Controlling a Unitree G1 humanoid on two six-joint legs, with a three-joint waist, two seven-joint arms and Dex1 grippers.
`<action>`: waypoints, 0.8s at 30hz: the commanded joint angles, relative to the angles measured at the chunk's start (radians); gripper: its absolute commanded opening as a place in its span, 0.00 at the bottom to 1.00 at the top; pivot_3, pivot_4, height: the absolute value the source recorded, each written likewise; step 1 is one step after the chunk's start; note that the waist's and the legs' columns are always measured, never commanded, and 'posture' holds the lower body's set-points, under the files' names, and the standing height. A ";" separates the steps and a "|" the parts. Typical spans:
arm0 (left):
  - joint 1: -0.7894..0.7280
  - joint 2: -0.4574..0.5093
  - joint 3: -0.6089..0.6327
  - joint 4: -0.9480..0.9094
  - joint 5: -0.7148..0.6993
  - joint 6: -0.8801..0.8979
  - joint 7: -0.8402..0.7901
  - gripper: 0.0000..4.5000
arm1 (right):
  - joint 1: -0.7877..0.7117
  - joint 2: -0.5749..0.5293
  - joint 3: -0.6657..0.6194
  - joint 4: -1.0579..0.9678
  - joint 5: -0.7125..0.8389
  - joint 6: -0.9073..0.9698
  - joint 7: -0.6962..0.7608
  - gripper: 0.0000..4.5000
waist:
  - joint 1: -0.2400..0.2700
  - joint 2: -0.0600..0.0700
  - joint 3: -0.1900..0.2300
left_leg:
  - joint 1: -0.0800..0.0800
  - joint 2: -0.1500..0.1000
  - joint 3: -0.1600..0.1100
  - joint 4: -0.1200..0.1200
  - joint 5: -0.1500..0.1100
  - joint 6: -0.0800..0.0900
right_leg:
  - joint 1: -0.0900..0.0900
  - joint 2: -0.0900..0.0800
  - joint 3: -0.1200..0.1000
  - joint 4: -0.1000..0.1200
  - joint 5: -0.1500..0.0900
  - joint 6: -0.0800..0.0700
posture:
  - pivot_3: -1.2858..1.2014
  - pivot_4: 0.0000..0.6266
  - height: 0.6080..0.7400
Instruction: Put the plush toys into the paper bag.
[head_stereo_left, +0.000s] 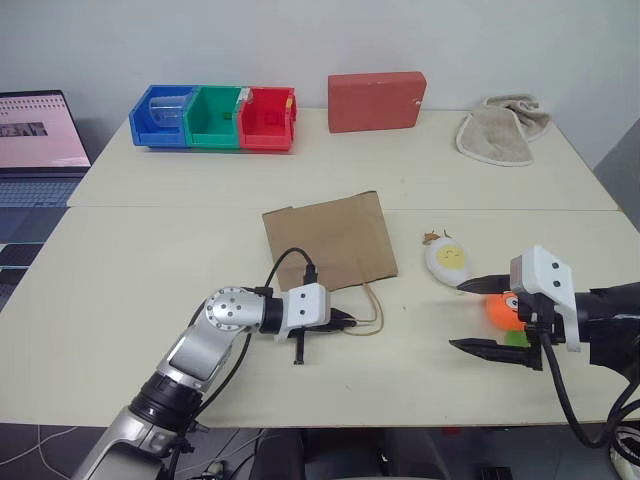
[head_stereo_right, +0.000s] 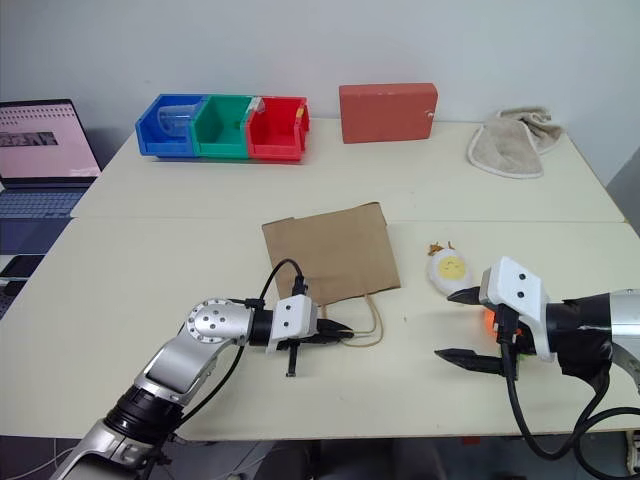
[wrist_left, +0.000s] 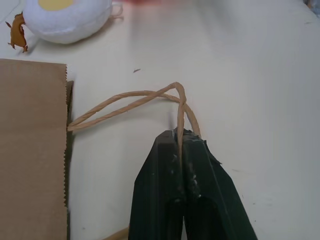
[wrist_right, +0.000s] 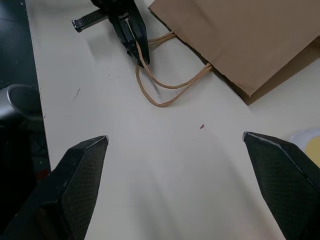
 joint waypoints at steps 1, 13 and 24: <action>-0.044 -0.001 0.069 -0.046 -0.094 0.074 -0.013 0.00 | 0.013 0.028 0.002 -0.019 -0.012 -0.037 -0.027 1.00 | 0.000 0.000 0.000 | 0.000 0.000 0.000 0.001 0.000 0.000 | 0.000 0.000 0.000 0.000 0.000 0.000 | 0.52 0.24 1.00; -0.197 0.000 0.202 -0.100 -0.342 0.342 -0.037 0.00 | -0.073 0.248 0.239 0.004 -0.138 -0.159 -0.175 0.13 | -0.001 0.000 0.000 | -0.004 0.000 -0.003 0.008 0.000 0.000 | 0.000 0.001 0.000 0.000 0.002 0.003 | 0.52 0.24 1.00; -0.261 0.020 0.238 -0.116 -0.421 0.472 -0.028 0.00 | -0.271 0.700 0.578 0.363 -0.528 -0.421 -0.478 0.01 | -0.016 -0.001 -0.001 | -0.006 0.000 -0.007 0.006 0.000 0.000 | -0.001 0.003 -0.002 0.001 0.004 0.007 | 0.52 0.24 1.00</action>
